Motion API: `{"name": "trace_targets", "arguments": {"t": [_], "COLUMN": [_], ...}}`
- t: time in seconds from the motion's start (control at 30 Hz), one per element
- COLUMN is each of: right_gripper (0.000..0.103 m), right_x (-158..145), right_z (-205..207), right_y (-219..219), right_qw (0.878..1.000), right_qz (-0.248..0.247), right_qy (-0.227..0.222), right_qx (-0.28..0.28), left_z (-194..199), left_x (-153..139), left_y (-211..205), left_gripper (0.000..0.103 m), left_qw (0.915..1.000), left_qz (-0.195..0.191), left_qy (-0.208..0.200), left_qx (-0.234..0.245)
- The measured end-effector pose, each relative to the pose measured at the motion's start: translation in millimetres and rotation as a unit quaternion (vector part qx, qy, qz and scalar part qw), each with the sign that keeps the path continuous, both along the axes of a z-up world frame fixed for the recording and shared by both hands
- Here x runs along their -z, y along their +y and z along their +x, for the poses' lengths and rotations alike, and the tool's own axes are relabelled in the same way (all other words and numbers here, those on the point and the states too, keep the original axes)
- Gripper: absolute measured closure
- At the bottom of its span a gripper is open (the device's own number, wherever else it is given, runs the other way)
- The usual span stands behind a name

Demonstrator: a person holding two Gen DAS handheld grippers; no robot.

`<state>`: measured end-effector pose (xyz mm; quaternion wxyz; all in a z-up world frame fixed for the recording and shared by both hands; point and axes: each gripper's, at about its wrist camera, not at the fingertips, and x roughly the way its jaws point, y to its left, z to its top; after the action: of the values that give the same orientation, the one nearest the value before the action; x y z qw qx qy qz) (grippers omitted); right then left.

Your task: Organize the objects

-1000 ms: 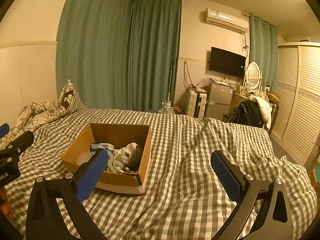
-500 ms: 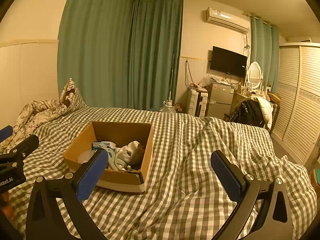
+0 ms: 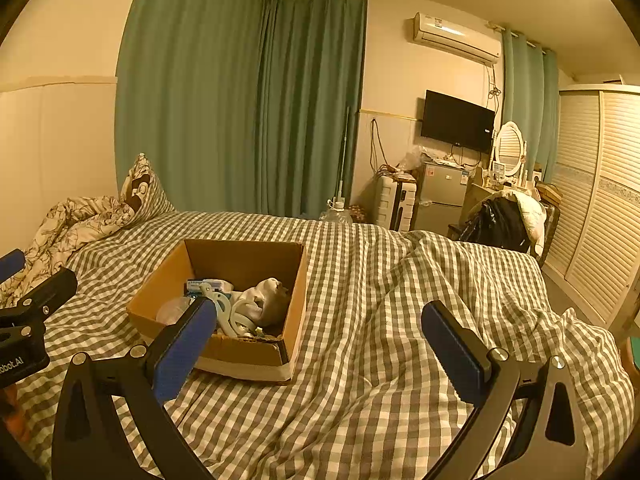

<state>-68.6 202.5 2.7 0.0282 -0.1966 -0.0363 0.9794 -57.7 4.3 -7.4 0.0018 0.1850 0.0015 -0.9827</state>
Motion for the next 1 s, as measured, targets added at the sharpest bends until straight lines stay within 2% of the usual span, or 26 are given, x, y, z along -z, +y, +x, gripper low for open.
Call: {"name": "trace_targets", "arguments": {"t": [1.0], "right_gripper": [0.0], "right_x": [3.5], "right_z": [1.8], "right_y": [-4.5], "right_qw": [1.0], "right_qz": [0.005], "right_qy": [-0.002], "right_qx": [-0.005], "left_z": [4.6], "left_x": [1.4], "left_y": [0.5], "left_gripper": [0.0], "left_qw": [1.0], "left_qz": [-0.009], "left_qy": [0.002], "left_qx": [-0.002]}}
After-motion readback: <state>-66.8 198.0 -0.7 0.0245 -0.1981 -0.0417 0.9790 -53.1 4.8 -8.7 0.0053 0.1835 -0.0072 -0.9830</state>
